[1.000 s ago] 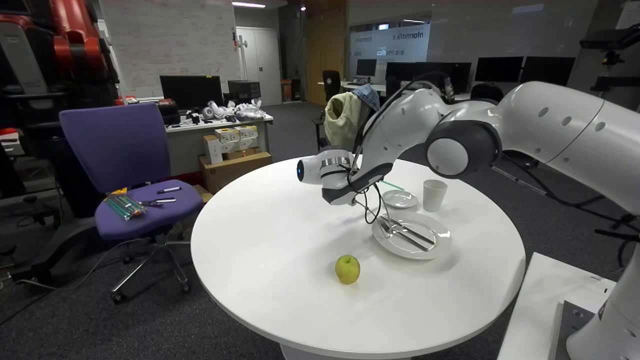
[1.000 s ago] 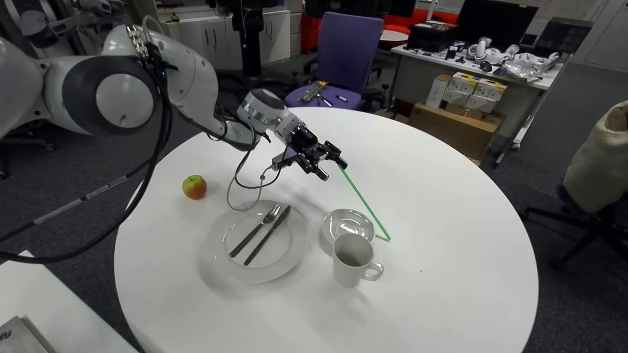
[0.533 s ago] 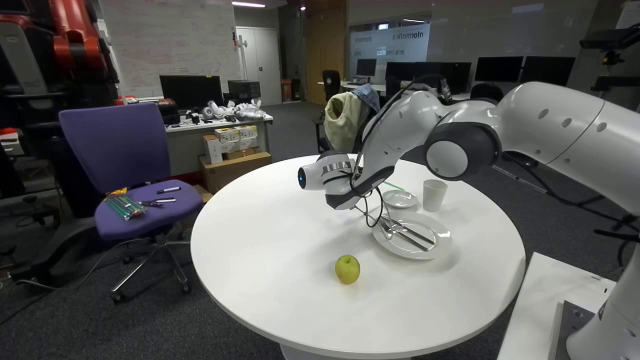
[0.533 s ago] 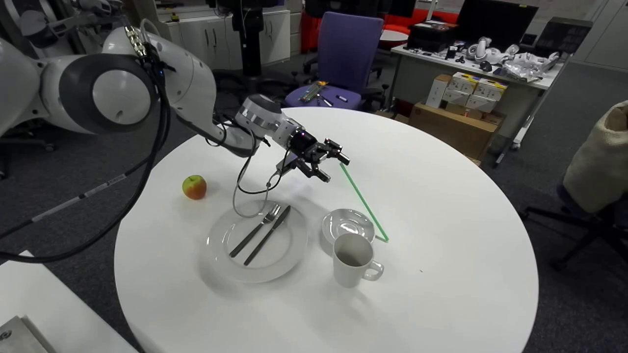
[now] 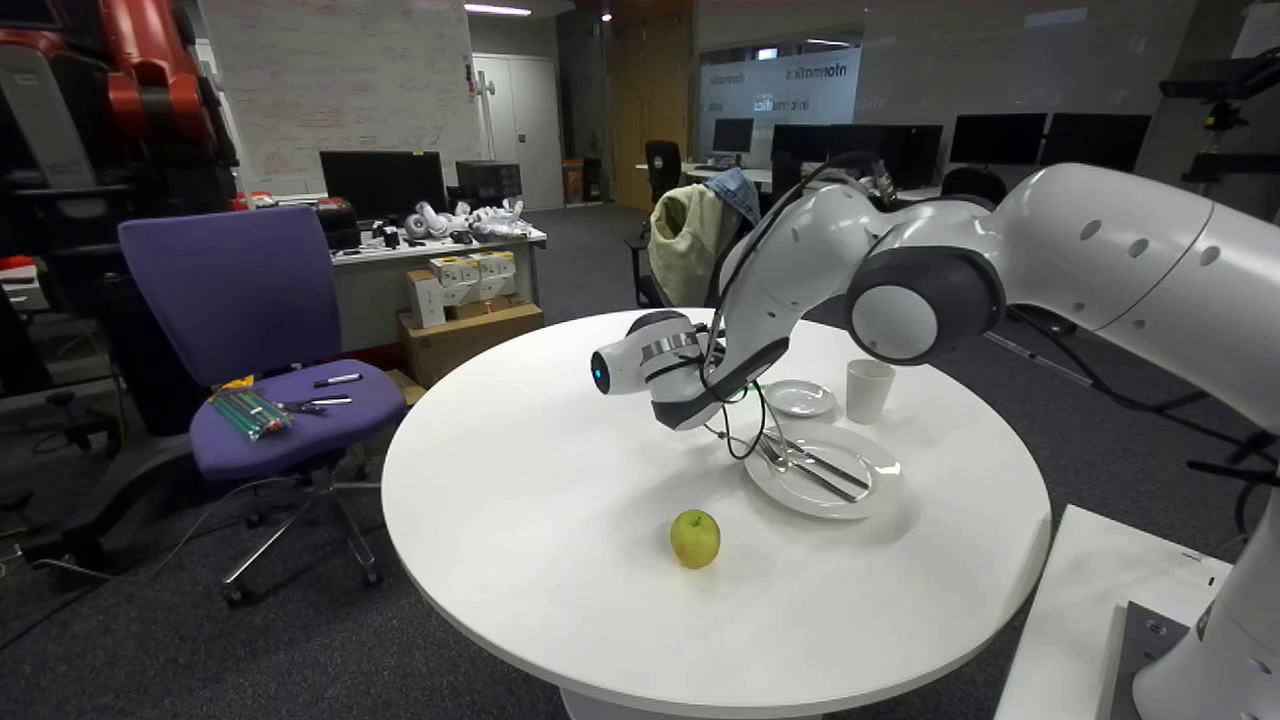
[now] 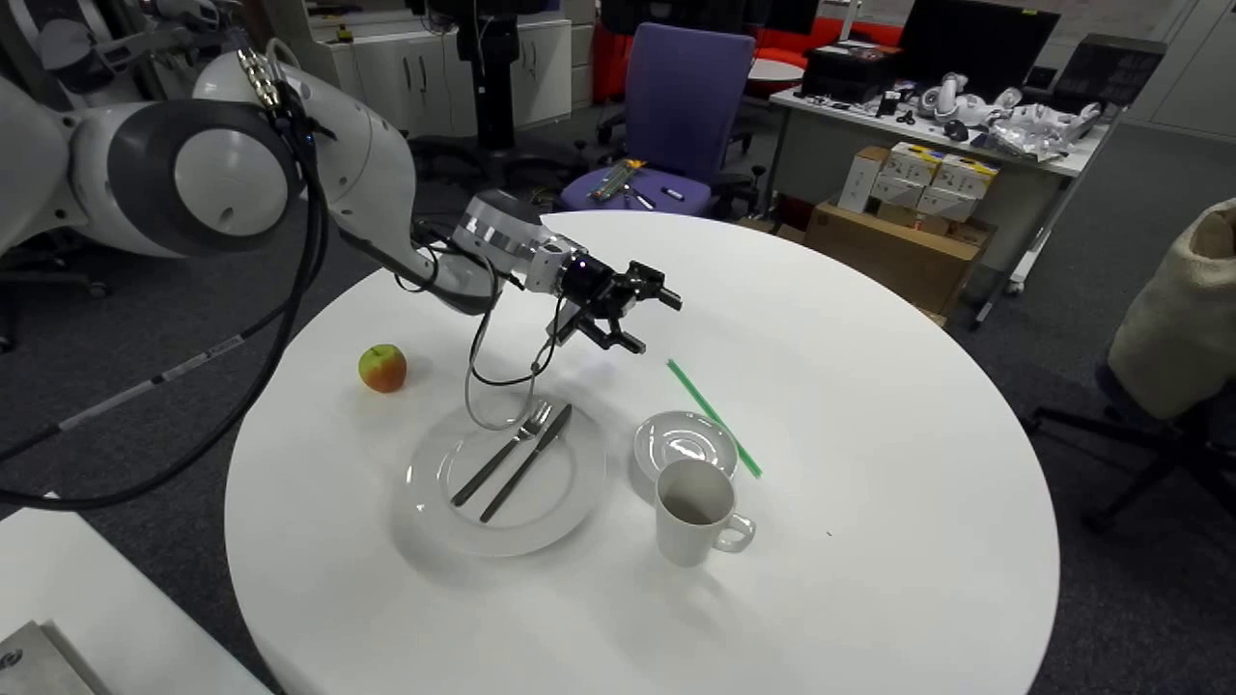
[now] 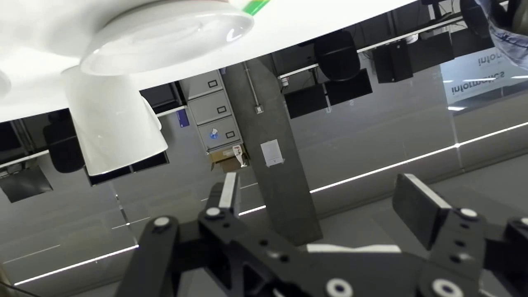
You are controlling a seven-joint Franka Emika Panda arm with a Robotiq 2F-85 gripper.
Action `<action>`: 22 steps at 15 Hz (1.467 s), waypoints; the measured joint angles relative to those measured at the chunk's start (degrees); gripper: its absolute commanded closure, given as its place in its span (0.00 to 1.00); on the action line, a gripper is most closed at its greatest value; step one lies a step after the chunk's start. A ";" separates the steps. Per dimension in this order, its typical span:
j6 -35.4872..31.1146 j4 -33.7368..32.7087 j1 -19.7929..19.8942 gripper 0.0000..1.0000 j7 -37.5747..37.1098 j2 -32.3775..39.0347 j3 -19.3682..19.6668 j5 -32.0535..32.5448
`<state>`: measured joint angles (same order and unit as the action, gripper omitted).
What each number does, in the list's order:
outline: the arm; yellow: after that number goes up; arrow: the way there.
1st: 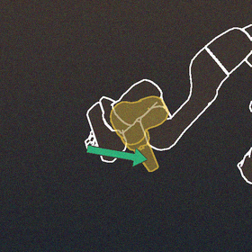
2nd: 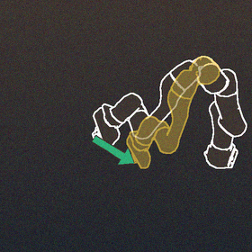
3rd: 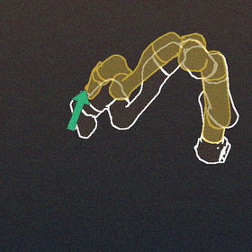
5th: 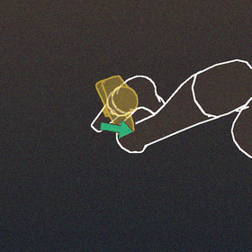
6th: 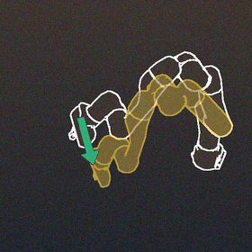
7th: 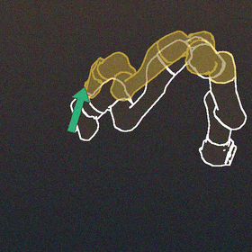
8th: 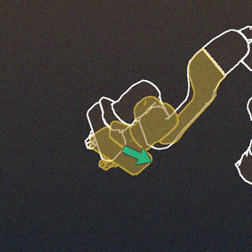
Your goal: Remove the green straw from the cup and put it on the table
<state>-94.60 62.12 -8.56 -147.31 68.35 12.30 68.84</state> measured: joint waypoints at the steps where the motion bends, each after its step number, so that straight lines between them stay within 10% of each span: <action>1: -0.13 0.43 0.22 0.00 0.15 -0.25 -0.39 -0.17; 14: -34.40 25.74 2.50 0.00 2.13 -26.75 -6.14 0.07; 22: -67.09 47.29 11.59 0.00 6.05 -46.83 -6.57 -4.11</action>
<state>-161.69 109.41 3.02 -141.26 21.52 5.73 64.73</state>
